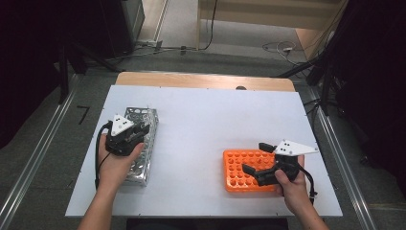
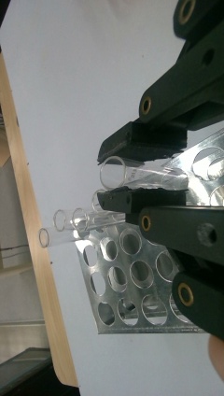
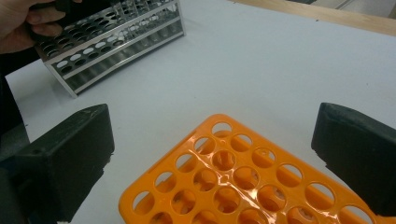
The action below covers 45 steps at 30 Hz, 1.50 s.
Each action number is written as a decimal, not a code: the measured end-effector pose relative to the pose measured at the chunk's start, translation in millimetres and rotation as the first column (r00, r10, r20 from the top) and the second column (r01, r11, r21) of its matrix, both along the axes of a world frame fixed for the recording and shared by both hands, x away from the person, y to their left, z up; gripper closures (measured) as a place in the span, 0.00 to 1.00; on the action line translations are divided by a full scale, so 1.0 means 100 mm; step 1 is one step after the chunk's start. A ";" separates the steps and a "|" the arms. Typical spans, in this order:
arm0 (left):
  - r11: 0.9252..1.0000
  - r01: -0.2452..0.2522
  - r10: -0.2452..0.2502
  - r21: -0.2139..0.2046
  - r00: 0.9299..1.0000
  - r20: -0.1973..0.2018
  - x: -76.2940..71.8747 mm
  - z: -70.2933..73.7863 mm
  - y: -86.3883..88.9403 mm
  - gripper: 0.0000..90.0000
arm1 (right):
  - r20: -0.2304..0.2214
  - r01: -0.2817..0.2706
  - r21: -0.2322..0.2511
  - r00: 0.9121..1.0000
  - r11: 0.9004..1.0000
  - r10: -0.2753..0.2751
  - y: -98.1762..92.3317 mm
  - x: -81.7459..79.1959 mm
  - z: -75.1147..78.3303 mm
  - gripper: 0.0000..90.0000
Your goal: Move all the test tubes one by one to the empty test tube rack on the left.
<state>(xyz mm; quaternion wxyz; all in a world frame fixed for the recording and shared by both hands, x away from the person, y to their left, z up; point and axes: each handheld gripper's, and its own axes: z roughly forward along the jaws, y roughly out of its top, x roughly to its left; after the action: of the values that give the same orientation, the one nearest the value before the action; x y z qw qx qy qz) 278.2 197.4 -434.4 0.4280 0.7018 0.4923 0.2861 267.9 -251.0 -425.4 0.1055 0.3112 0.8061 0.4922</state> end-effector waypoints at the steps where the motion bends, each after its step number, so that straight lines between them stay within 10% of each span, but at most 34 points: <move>1: 1.000 0.000 0.000 0.001 1.000 0.001 0.00 0.00 0.00 0.84 | 0.001 0.000 -0.001 1.000 1.000 0.000 0.00 0.00 0.00 0.00; 22: 0.997 0.011 -0.011 -0.077 1.000 0.001 -0.01 0.02 0.08 0.73 | 0.003 -0.006 0.002 1.000 1.000 0.006 -0.01 0.00 0.01 0.00; 45: 0.980 0.105 -0.098 -0.168 0.994 0.049 -0.22 0.09 0.07 0.04 | 0.013 0.011 0.030 1.000 0.999 -0.012 -0.12 0.03 0.03 0.00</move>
<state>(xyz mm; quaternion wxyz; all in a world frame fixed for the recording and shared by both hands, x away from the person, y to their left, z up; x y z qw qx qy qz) 256.4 204.7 -425.8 0.5106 0.6807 0.4698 0.2349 270.6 -263.5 -422.1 0.1091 0.3140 0.7961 0.5056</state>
